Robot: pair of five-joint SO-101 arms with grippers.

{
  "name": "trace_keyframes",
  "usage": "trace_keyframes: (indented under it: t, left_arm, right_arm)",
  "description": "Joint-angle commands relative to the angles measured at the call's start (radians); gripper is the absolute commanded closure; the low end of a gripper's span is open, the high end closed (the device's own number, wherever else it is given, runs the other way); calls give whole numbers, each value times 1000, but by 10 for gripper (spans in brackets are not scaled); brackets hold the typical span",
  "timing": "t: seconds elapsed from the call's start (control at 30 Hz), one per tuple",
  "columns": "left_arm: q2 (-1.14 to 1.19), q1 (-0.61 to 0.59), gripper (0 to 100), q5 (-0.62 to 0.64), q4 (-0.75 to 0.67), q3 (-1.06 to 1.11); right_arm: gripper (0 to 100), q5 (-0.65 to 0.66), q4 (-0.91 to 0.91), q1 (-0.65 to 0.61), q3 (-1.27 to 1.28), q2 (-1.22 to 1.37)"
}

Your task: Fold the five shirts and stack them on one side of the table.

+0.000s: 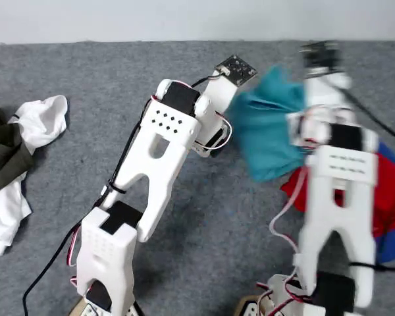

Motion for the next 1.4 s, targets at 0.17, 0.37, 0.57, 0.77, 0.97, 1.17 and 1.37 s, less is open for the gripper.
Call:
trace_keyframes:
  t: [0.17,0.37,0.57,0.77,0.97,1.17,1.37]
  left_arm:
    - [-46,-9,837,5,17,-2]
    - [-46,-114,837,5,17,-4]
    - [-46,-253,837,5,17,-4]
    - [-48,-319,837,6,17,-4]
    - [-48,-333,837,6,17,-4]
    - [-48,-333,837,6,17,-4]
    - [-48,-325,837,6,17,-4]
  right_arm:
    - [989,-14,105,354,-5,-54]
    - [989,-14,104,466,157,-58]
    - [989,-14,114,558,176,-59]
    - [941,-23,177,616,180,-51]
    - [724,-244,323,717,180,-58]
    - [727,-341,326,800,107,-101]
    - [728,-345,174,625,6,-176]
